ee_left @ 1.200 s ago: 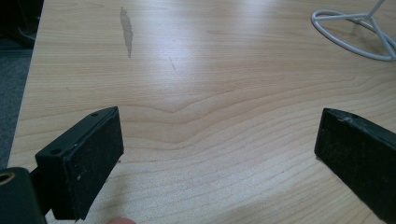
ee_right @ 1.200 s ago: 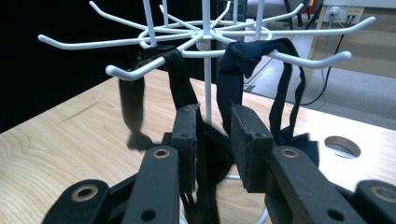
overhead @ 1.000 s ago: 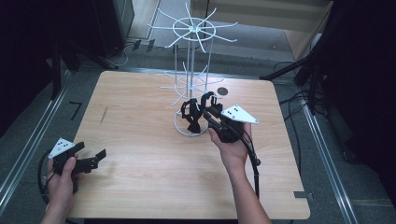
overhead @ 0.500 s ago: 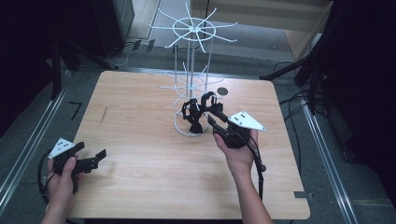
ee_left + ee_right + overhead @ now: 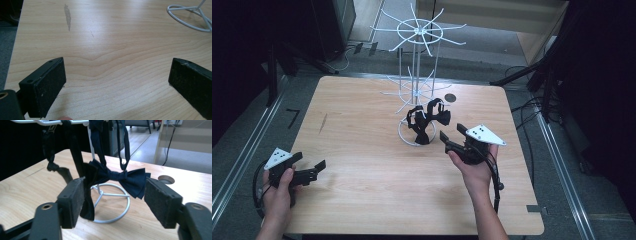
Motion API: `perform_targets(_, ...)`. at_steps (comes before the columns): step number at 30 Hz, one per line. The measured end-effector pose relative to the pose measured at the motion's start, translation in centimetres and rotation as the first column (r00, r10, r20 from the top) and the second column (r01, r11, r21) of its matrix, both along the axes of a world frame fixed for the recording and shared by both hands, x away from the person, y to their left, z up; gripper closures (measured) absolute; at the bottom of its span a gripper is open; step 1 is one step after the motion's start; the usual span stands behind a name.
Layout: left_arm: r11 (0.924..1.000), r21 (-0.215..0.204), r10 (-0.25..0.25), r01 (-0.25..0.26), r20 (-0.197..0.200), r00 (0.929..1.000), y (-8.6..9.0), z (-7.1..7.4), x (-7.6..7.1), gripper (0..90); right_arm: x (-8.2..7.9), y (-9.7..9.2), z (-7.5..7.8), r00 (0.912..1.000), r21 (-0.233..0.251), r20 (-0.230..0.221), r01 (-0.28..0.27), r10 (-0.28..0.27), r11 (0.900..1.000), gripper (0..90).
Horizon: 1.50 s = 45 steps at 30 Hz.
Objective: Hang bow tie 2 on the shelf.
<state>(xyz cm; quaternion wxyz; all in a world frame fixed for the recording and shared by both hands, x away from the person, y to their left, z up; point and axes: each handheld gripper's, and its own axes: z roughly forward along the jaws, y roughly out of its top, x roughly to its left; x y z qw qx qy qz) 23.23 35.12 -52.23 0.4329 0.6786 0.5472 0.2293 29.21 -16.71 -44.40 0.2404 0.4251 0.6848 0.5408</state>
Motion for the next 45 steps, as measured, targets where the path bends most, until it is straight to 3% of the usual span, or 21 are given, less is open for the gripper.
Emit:
perform_targets(5,1.0,-0.002,0.0,0.0,0.0,1.0,0.0,0.0,0.0,1.6,-0.4,-0.6,-0.5,0.9998,-0.02,-0.009,-0.018,0.018,0.9997,23.9)
perform_targets(13,1.0,0.0,0.0,0.0,0.001,1.0,0.0,0.0,0.0,1.6,-0.9,-1.9,-1.2,0.9997,-0.003,-0.019,-0.015,0.015,0.9999,16.0)
perform_targets(20,1.0,0.0,0.0,0.0,0.001,1.0,0.0,0.0,0.0,1.6,-1.7,-3.2,-2.0,0.9998,0.022,-0.016,-0.013,0.013,0.9997,14.5)
perform_targets(45,1.0,-0.002,0.001,-0.001,0.001,1.0,0.0,0.0,0.0,1.6,-3.8,-7.4,-4.5,0.9968,0.003,-0.054,0.06,-0.059,0.9982,14.6)
